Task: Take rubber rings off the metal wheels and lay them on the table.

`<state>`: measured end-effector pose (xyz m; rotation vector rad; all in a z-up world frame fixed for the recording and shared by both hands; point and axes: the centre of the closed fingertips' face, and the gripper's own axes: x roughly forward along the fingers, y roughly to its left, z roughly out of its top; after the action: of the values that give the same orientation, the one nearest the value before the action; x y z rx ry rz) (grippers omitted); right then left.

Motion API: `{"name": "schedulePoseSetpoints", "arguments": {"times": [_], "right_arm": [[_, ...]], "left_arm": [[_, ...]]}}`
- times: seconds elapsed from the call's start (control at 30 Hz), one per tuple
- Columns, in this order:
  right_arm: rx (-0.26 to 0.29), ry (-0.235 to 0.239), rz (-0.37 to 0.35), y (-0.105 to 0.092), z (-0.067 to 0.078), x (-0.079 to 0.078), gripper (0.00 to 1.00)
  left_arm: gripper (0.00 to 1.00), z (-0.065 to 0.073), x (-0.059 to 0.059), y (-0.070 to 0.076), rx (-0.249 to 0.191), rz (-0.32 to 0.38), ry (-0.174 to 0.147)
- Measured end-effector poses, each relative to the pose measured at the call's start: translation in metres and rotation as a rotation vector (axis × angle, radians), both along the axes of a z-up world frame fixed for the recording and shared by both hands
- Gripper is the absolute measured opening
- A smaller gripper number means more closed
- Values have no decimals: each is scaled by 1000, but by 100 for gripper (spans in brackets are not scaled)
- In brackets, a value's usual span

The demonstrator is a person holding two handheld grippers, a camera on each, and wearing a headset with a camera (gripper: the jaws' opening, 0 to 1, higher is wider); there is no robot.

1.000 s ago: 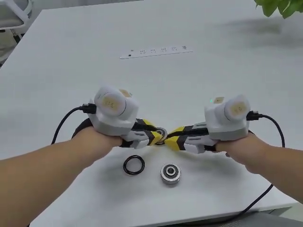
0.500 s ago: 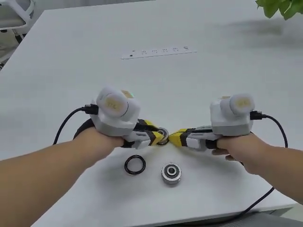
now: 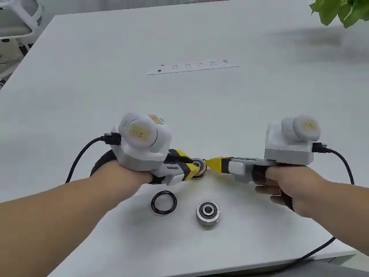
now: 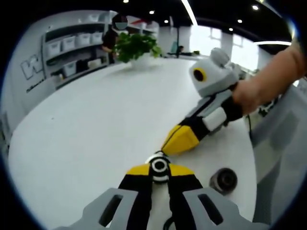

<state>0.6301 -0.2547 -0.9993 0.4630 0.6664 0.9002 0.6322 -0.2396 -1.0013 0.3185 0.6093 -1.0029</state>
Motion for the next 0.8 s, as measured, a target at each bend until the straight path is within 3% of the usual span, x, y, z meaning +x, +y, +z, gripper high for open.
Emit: {"name": "schedulePoseSetpoints", "arguments": {"times": [0.3, 0.6, 0.63, 0.67, 0.7, 0.73, 0.8], "right_arm": [[-78, -78, 41, 2, 0, -1, 0], [-85, -95, 94, 11, 3, -9, 0], [-89, -109, 117, 15, 3, -12, 0], [-35, -199, 116, 25, 21, -4, 0], [-78, -128, 119, 25, 14, -10, 0], [-90, -162, 141, 28, 17, -9, 0], [-87, -158, 141, 25, 16, -12, 0]], "left_arm": [[11, 0, 0, 1, 11, 16, -8], [11, -1, -1, 0, 16, 16, -7], [11, -1, -2, -1, 16, 13, -6], [11, 1, 0, -2, 22, 10, -20], [11, 1, -1, -2, 20, 13, -14], [11, 2, -2, -1, 16, 16, -13], [11, 2, -2, -1, 14, 16, -13]]}}
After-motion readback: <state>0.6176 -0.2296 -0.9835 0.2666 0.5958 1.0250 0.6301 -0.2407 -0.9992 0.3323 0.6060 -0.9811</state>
